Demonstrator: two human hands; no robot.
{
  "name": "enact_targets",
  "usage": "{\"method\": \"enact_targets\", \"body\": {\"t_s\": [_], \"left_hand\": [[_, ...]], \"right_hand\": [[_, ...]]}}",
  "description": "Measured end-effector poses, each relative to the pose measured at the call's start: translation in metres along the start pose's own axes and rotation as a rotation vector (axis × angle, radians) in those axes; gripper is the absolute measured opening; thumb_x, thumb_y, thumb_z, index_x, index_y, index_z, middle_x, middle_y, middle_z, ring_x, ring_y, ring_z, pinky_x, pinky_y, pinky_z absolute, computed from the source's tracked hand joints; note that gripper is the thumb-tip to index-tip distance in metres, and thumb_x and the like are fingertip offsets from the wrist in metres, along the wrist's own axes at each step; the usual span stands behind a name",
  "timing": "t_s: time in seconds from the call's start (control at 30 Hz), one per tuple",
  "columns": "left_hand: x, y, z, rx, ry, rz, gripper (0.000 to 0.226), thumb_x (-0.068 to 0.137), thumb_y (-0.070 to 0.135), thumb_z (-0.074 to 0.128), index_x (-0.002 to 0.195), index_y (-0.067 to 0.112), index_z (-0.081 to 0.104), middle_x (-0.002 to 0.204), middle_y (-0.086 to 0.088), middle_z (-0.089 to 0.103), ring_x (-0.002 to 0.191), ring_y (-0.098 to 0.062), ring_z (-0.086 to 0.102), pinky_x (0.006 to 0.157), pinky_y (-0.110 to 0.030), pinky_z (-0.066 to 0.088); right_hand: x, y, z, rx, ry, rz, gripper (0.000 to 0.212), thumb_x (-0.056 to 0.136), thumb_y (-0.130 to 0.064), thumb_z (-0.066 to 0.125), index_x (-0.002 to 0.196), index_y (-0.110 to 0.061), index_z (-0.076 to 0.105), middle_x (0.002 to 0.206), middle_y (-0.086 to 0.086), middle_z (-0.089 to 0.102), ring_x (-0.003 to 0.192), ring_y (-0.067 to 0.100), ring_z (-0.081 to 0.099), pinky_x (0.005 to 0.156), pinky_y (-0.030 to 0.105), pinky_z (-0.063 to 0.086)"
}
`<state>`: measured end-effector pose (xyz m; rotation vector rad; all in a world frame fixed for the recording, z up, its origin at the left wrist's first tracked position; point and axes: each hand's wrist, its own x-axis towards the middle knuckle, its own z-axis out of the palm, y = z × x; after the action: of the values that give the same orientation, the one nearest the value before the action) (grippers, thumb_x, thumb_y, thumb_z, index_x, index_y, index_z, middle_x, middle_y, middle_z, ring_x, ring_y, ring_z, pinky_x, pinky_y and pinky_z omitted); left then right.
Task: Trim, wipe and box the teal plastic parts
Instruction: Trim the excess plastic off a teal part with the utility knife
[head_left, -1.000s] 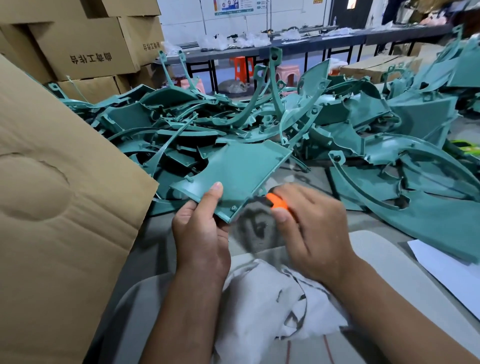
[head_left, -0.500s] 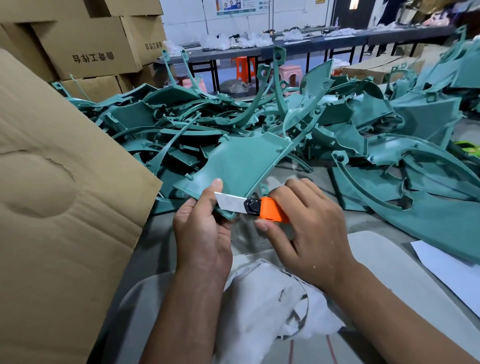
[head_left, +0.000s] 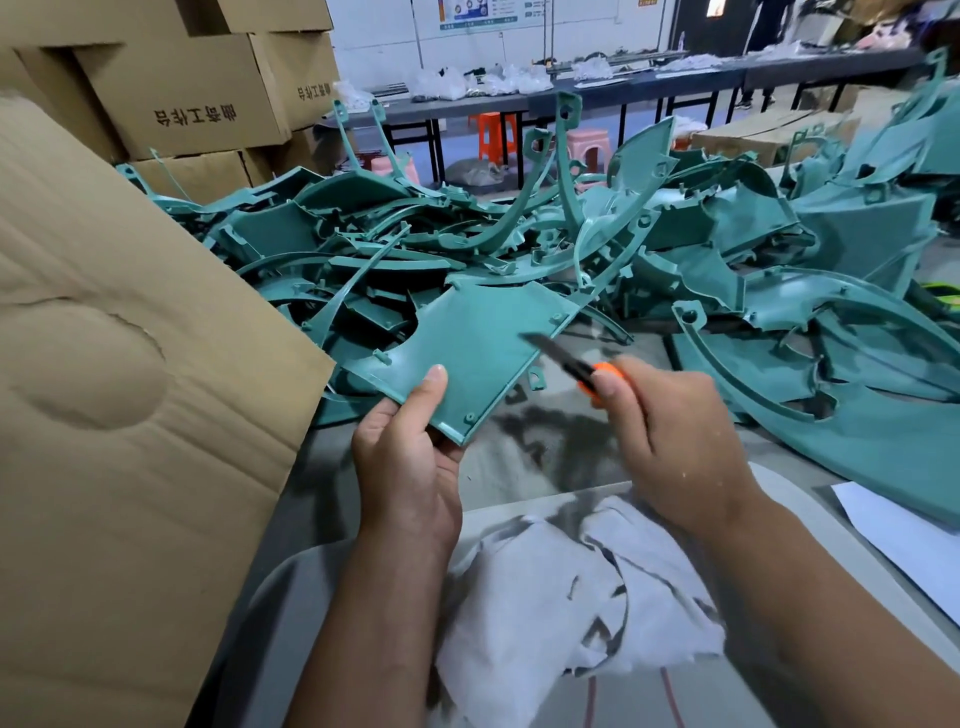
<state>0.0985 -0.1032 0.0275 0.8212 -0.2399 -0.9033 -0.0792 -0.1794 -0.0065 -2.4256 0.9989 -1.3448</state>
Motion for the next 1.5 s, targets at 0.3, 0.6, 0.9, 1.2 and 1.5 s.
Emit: {"method": "enact_targets", "body": {"t_s": [0.3,0.6,0.9,1.2,1.5], "left_hand": [[-0.012,0.006,0.007,-0.008,-0.029,-0.012,0.007,0.093,0.0,0.065,0.099,-0.002,0.069,0.093,-0.015,0.078,0.079,-0.022,0.078,0.058,-0.026,0.059],[-0.021,0.012,0.011,-0.051,-0.078,-0.072,0.006,0.094,0.0,0.063,0.094,0.001,0.068,0.084,-0.009,0.078,0.072,-0.015,0.076,0.053,-0.02,0.056],[-0.022,0.011,0.01,-0.063,-0.048,-0.111,0.005,0.093,0.001,0.064,0.091,0.0,0.068,0.08,-0.01,0.077,0.066,-0.015,0.075,0.049,-0.017,0.054],[-0.021,0.012,0.008,-0.084,-0.075,-0.093,0.007,0.093,0.001,0.064,0.092,-0.002,0.07,0.088,-0.014,0.078,0.072,-0.017,0.077,0.052,-0.018,0.056],[-0.01,0.002,-0.002,0.019,-0.095,-0.21,0.013,0.095,0.005,0.058,0.101,0.008,0.068,0.085,-0.005,0.077,0.063,-0.013,0.073,0.044,-0.019,0.049]], "right_hand": [[-0.004,-0.009,0.008,0.215,0.218,-0.137,0.046,0.113,-0.035,0.033,0.081,-0.011,0.057,0.067,-0.015,0.047,0.051,0.003,0.043,0.049,0.015,0.03],[0.002,0.002,0.007,0.066,0.394,0.082,0.047,0.113,-0.039,0.027,0.078,-0.018,0.05,0.058,-0.003,0.049,0.047,0.013,0.045,0.045,0.025,0.03],[-0.002,-0.004,0.015,0.044,0.293,-0.179,0.05,0.113,-0.043,0.029,0.085,-0.012,0.058,0.068,-0.014,0.041,0.059,-0.007,0.04,0.055,0.01,0.028],[-0.002,-0.004,0.006,0.096,0.357,-0.151,0.052,0.113,-0.046,0.026,0.085,-0.014,0.056,0.066,-0.005,0.048,0.055,0.002,0.043,0.052,0.012,0.03],[0.005,0.021,-0.012,-0.178,0.371,0.237,0.049,0.112,-0.041,0.035,0.073,-0.015,0.05,0.055,-0.006,0.044,0.047,0.013,0.041,0.049,0.034,0.029]]}}
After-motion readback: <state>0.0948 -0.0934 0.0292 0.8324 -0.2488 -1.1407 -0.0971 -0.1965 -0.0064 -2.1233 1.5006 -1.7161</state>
